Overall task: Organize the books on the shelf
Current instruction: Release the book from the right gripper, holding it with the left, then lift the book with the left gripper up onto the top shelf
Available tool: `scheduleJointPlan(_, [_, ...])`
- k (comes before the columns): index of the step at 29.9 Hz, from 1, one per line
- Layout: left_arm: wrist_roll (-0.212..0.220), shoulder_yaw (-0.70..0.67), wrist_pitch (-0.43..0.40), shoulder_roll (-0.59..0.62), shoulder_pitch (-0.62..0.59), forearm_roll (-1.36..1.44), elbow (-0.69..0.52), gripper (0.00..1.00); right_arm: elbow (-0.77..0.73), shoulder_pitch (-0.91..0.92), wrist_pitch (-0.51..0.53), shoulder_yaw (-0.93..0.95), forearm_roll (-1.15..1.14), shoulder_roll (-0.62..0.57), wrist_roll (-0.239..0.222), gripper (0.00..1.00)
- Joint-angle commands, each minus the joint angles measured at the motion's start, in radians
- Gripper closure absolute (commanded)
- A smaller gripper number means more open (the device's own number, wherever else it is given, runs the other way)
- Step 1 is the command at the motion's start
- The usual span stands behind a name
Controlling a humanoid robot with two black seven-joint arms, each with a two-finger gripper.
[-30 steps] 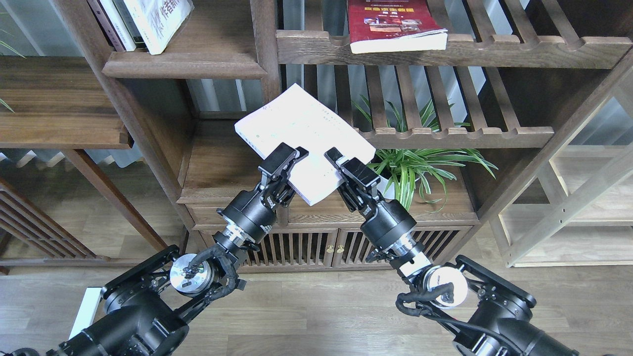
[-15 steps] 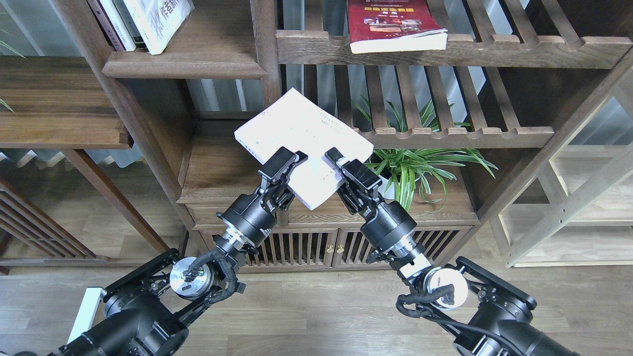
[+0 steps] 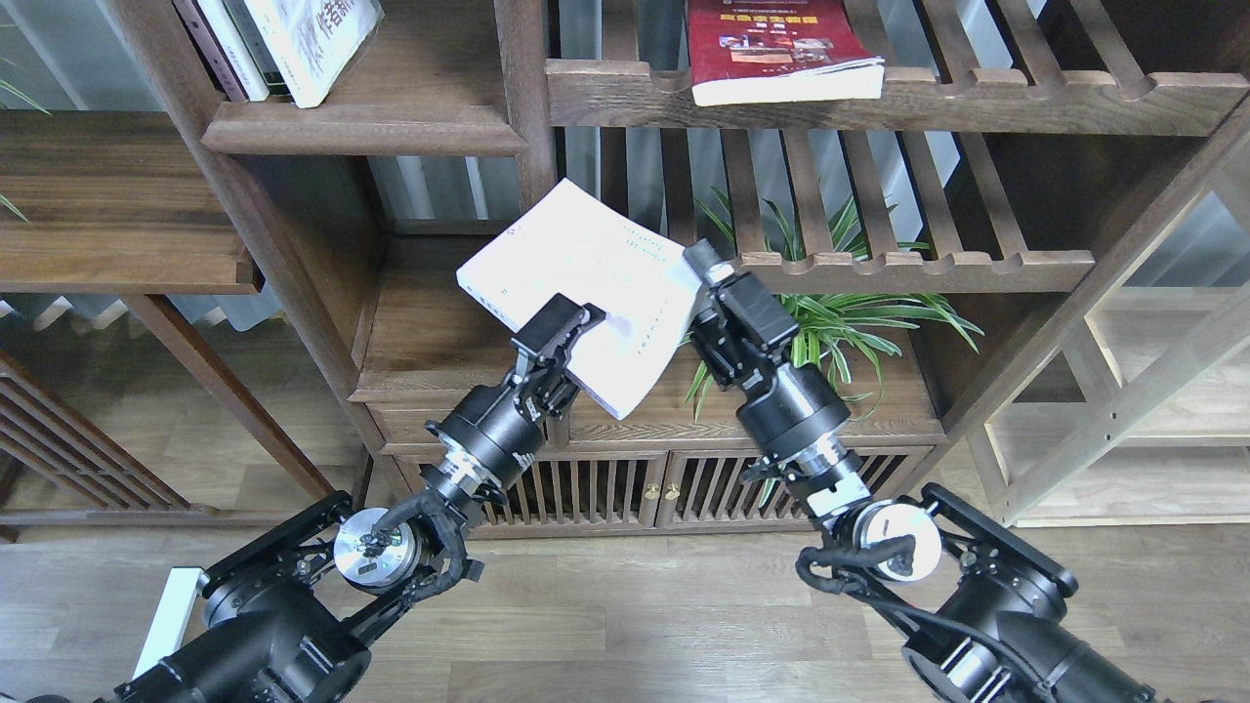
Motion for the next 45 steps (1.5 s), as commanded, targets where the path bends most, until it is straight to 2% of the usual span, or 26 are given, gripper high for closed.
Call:
scheduleJointPlan(1, [-0.001,0.001,-0.001,0.000,0.003,0.009,-0.008,1.00,-0.004,-0.001,-0.001,0.016,0.000,0.001,-0.002,0.32])
scheduleJointPlan(5, [0.002,0.003,-0.001,0.000,0.016,0.015,-0.037,1.00,-0.011,-0.001,-0.001,0.022,-0.002,-0.004,-0.001,0.31])
scheduleJointPlan(14, [0.008,0.004,-0.001,0.103,0.034,0.099,-0.097,1.00,-0.043,-0.001,-0.001,0.089,-0.002,-0.001,-0.001,0.30])
scheduleJointPlan(22, [0.008,0.004,-0.001,0.198,0.048,0.161,-0.249,1.00,-0.057,-0.001,-0.001,0.120,-0.002,-0.006,-0.001,0.30])
scheduleJointPlan(30, [0.007,-0.019,-0.001,0.349,0.056,0.307,-0.376,1.00,-0.075,0.001,-0.001,0.149,-0.003,-0.025,-0.001,0.30])
scheduleJointPlan(36, [0.005,-0.086,-0.001,0.495,0.065,0.343,-0.485,1.00,-0.096,0.004,-0.001,0.149,-0.005,-0.050,-0.002,0.30])
scheduleJointPlan(41, [0.022,-0.120,-0.001,0.625,0.062,0.374,-0.530,1.00,-0.109,0.007,-0.001,0.149,-0.006,-0.078,-0.002,0.30])
scheduleJointPlan(45, [0.063,-0.178,-0.001,0.707,0.060,0.399,-0.533,1.00,-0.130,0.021,-0.001,0.147,-0.015,-0.102,-0.002,0.30])
